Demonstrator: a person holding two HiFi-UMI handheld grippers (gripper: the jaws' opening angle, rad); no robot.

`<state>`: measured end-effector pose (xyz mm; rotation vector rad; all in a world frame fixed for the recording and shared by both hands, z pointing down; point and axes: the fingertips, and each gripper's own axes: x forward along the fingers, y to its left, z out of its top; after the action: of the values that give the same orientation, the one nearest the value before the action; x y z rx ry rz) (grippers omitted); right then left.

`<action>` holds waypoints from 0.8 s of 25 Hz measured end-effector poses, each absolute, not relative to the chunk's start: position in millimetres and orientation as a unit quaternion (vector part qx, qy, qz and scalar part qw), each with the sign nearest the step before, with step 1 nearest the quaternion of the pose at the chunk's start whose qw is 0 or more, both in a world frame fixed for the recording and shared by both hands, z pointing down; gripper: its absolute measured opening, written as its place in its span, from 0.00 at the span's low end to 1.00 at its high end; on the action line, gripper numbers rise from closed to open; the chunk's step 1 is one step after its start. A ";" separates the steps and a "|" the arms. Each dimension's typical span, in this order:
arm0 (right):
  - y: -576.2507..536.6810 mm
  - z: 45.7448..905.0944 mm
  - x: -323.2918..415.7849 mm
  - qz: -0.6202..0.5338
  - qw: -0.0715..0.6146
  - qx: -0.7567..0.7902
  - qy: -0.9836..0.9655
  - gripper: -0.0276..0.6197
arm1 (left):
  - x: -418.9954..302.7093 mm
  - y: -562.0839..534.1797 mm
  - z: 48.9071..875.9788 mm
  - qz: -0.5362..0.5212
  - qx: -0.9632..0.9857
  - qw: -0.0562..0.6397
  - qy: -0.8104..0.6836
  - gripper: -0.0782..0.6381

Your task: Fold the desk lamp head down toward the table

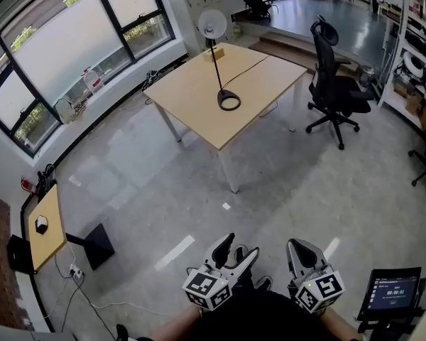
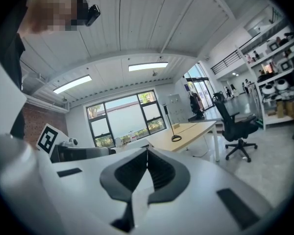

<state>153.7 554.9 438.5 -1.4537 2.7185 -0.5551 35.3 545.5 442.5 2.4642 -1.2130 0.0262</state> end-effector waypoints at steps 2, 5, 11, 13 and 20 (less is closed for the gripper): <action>551.7 442.5 152.0 -0.180 -0.001 -0.462 0.868 0.05 | 35.0 542.9 446.4 0.013 0.878 0.201 -0.434 0.59; 544.6 445.3 150.5 -0.182 -0.005 -0.462 0.868 0.05 | 34.5 535.9 448.9 0.014 0.877 0.204 -0.434 0.59; 523.4 451.0 155.4 -0.177 -0.016 -0.468 0.865 0.05 | 44.9 512.3 453.3 0.013 0.882 0.206 -0.423 0.59; 517.9 451.0 153.9 -0.175 -0.018 -0.472 0.864 0.05 | 44.9 505.9 454.0 0.012 0.885 0.208 -0.417 0.59; 480.0 450.8 155.5 -0.178 -0.019 -0.484 0.857 0.05 | 47.5 464.8 452.0 0.012 0.891 0.208 -0.403 0.59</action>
<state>155.5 480.0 450.8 -1.5393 2.7235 -0.5659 47.5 464.8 452.0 2.4804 -1.1223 0.0334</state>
